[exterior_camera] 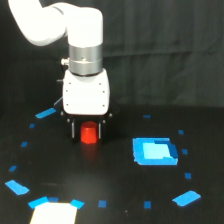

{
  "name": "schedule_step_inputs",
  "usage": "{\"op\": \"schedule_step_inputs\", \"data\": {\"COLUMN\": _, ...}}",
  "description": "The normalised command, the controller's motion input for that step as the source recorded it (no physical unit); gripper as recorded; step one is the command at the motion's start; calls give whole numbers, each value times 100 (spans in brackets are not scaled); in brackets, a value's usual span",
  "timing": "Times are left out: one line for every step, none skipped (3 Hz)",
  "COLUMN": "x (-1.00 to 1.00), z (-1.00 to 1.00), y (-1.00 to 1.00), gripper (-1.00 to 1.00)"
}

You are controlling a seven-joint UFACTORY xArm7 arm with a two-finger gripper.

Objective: Pick up the red object from the table

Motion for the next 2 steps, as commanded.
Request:
{"op": "schedule_step_inputs", "data": {"x": 2, "z": 47, "y": 16, "gripper": -82}}
{"op": "schedule_step_inputs", "data": {"x": 8, "z": 74, "y": 33, "gripper": -100}}
